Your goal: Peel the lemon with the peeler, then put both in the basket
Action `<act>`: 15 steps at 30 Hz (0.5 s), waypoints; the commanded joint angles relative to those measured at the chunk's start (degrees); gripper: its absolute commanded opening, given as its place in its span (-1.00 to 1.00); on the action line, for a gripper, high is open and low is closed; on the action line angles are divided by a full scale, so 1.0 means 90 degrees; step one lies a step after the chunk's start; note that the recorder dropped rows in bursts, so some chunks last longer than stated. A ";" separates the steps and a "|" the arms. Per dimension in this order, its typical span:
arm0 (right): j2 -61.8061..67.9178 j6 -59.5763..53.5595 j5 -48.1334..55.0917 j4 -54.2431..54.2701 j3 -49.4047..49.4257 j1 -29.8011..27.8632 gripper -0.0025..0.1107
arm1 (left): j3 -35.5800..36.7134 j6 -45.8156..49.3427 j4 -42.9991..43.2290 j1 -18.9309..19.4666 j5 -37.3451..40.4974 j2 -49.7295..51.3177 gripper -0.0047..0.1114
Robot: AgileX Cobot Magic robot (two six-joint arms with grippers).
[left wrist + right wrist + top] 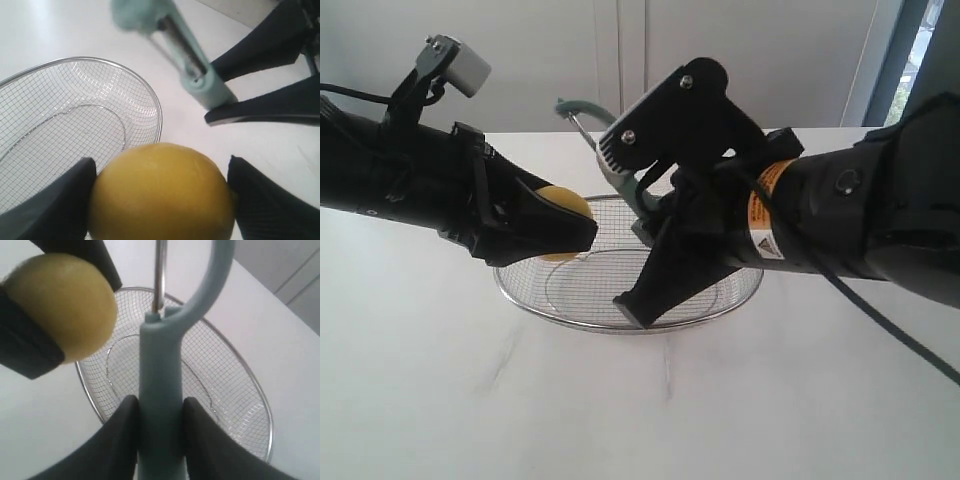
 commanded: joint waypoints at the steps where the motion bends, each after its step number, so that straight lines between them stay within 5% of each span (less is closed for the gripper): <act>1: -0.0637 0.0080 0.0192 -0.0318 0.0026 -0.0001 -0.96 | 0.0020 0.0010 -0.0118 0.0033 0.0042 -0.0033 -0.92; 15: -0.1568 0.0148 0.1289 -0.1405 0.0026 -0.0001 -0.96 | 0.0020 0.0010 -0.0098 0.0033 0.0113 -0.0033 -0.92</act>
